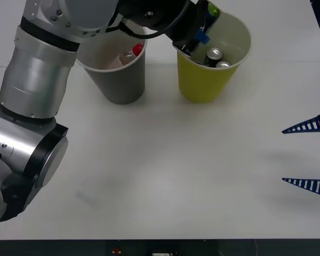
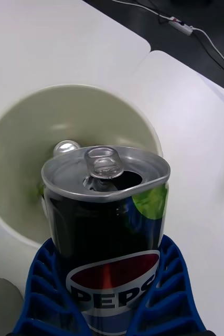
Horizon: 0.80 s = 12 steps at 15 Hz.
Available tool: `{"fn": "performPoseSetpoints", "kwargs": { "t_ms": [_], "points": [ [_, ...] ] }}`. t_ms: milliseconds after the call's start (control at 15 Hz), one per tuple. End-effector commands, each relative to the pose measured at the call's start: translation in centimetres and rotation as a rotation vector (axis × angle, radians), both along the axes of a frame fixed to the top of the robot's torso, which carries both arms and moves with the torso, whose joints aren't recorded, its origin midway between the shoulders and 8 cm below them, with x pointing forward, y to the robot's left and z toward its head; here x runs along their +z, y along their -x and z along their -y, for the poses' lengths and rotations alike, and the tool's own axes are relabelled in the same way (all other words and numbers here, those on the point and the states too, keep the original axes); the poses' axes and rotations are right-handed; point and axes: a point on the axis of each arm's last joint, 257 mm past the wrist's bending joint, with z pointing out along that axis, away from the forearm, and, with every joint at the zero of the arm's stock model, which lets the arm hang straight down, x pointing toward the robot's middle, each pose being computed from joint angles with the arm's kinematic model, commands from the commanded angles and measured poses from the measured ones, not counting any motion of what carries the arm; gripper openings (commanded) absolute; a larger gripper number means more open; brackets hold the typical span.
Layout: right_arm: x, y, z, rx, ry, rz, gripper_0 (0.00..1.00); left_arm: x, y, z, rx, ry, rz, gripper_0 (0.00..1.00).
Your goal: Put the can into the green bin and the plastic bottle into the gray bin
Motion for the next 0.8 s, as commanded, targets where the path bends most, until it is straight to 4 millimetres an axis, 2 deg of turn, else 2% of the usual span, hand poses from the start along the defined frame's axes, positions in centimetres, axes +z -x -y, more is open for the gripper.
{"fn": "performPoseSetpoints", "kwargs": {
  "t_ms": [67, 267, 467, 733, 800],
  "points": [
    [0.0, 0.0, 0.0, 0.0, 0.0, 0.0, 1.0, 0.8, -1.2, 1.8, 0.014, -0.008, -0.023, 0.0],
    [0.0, 0.0, 0.0, 0.0, 0.0, 0.0, 1.0, 1.0, -3.2, 3.9, 0.035, 0.003, -0.029, 0.0],
    [0.0, 0.0, 0.0, 0.0, 0.0, 0.0, 1.0, 0.2, -5.1, 4.5, 0.069, -0.049, 0.044, 0.0],
    [0.0, 0.0, 0.0, 0.0, 0.0, 0.0, 1.0, -0.6, -5.6, 4.6, 0.077, -0.073, 0.061, 0.0],
    [0.0, 0.0, 0.0, 0.0, 0.0, 0.0, 1.0, -0.6, -5.6, 4.6, 0.077, -0.075, 0.063, 0.22]
  ]
}}
